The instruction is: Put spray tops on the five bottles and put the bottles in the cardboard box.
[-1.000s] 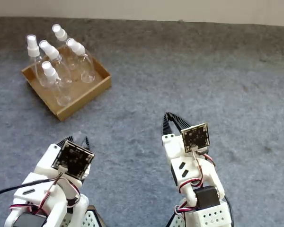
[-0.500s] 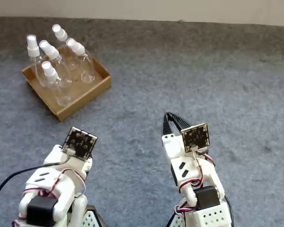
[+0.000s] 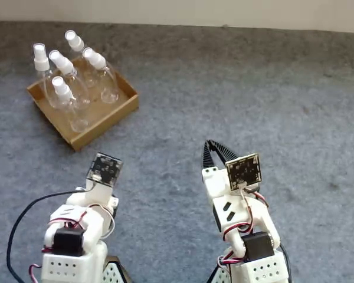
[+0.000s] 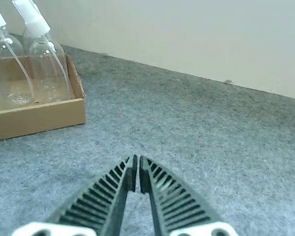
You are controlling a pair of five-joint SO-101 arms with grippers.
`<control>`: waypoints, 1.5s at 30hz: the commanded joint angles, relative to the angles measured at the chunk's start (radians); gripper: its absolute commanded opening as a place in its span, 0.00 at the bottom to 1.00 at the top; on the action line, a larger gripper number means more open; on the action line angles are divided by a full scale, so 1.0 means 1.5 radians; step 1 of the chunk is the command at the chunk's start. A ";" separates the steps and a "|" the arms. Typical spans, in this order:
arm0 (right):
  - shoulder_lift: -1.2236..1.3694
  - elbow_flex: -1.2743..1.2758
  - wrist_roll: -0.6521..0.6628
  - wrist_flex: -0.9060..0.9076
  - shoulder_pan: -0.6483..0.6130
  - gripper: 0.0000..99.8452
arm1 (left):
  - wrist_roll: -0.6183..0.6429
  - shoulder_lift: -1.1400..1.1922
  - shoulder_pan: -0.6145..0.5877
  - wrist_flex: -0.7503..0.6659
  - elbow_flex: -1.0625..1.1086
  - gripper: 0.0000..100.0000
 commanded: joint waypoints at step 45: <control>-0.009 -0.143 -0.006 0.396 0.174 0.01 | 0.030 -0.009 -0.063 -0.001 0.053 0.01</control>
